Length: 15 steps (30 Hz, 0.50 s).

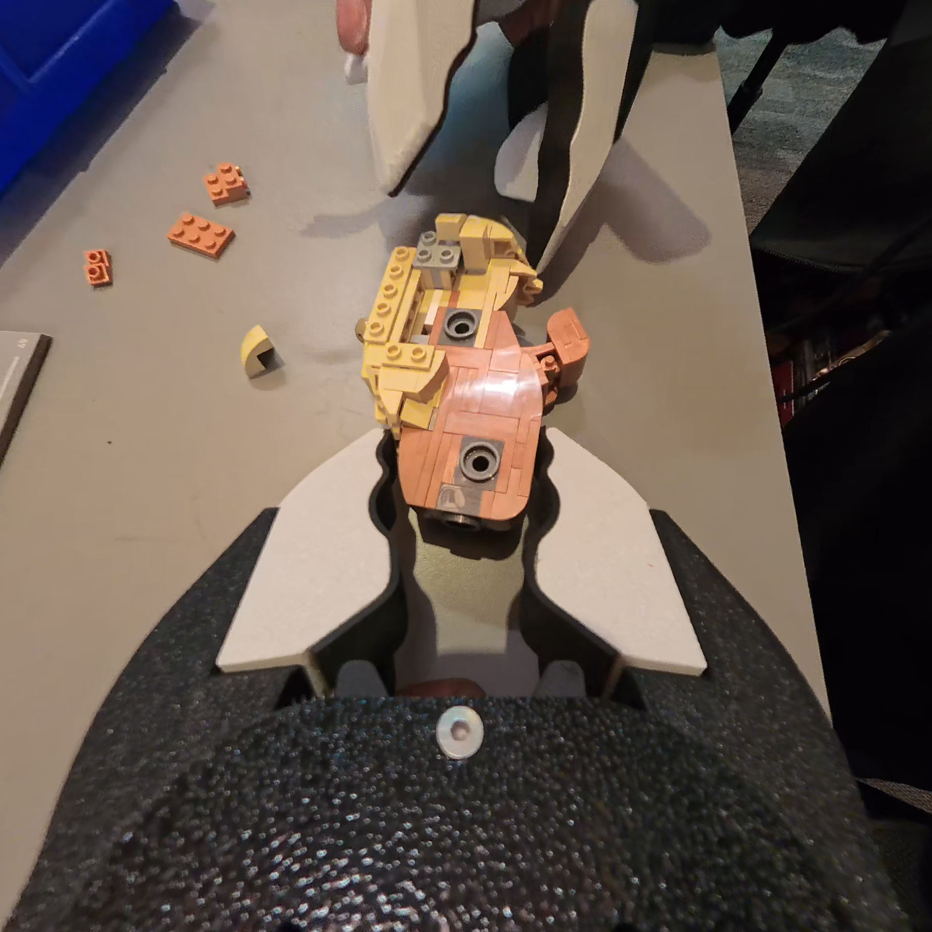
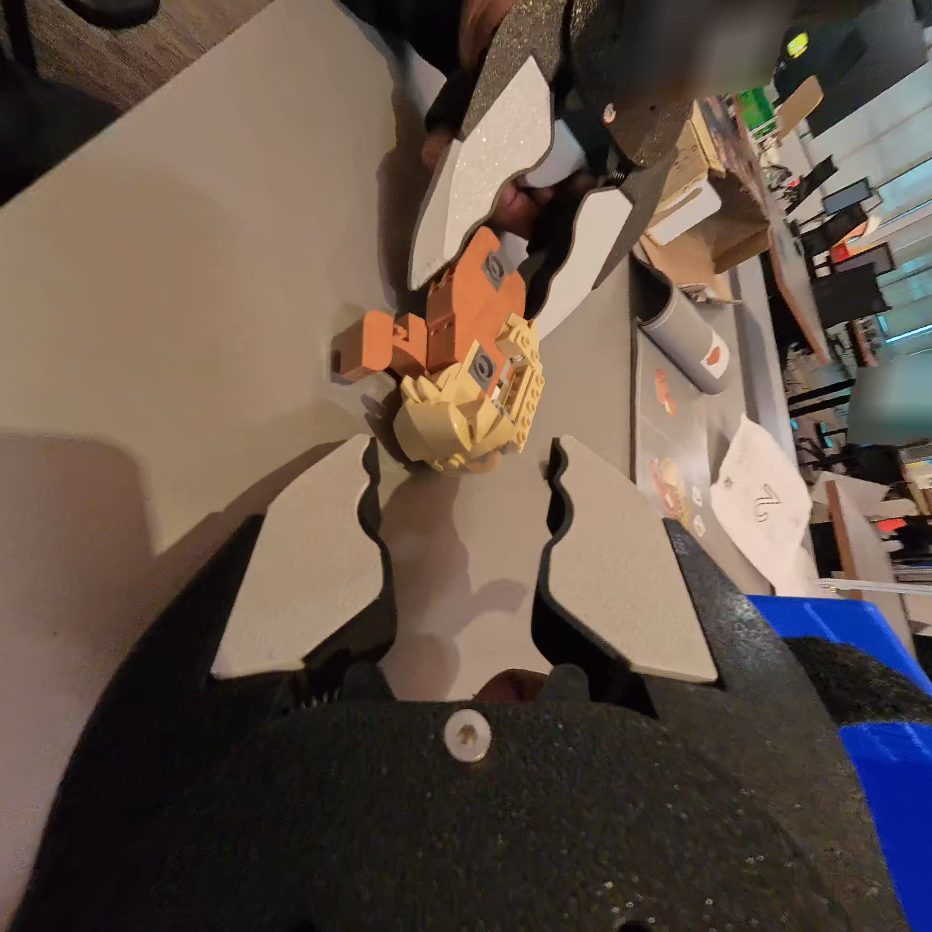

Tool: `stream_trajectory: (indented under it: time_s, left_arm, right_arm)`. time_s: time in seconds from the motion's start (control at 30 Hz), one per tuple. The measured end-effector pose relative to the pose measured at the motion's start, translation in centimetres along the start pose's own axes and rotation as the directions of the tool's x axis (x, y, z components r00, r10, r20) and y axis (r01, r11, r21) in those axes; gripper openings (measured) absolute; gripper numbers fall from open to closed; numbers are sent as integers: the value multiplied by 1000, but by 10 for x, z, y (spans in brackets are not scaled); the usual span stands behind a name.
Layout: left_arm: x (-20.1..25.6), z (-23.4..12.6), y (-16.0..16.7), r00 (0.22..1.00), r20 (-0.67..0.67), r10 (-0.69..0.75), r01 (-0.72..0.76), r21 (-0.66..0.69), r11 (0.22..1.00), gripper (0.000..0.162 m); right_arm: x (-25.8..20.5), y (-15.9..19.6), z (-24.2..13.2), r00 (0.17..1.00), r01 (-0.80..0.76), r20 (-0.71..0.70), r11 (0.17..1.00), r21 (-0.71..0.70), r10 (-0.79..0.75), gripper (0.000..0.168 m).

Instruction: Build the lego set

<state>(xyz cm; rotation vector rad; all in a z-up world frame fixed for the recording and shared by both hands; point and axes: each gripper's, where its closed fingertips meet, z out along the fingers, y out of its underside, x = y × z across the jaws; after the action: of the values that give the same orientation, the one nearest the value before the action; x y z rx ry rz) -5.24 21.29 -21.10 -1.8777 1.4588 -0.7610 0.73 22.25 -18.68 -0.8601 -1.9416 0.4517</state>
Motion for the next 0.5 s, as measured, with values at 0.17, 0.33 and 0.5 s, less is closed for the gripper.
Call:
stream_trajectory:
  time_s: [0.17,0.33,0.5]
  left_arm:
    - [0,1,0,1000,7,9,-9,-4,1000,53]
    - [0,1,1,1000,5,2,-2,-8,1000,53]
    - [0,1,1,1000,7,4,-4,-13,1000,53]
  right_arm:
    - [1,-4,1,1000,15,-22,1000,17,-15,61]
    - [1,-8,-1,997,57,-53,998,31,-55,54]
    - [0,-12,-2,993,96,-71,995,39,-93,51]
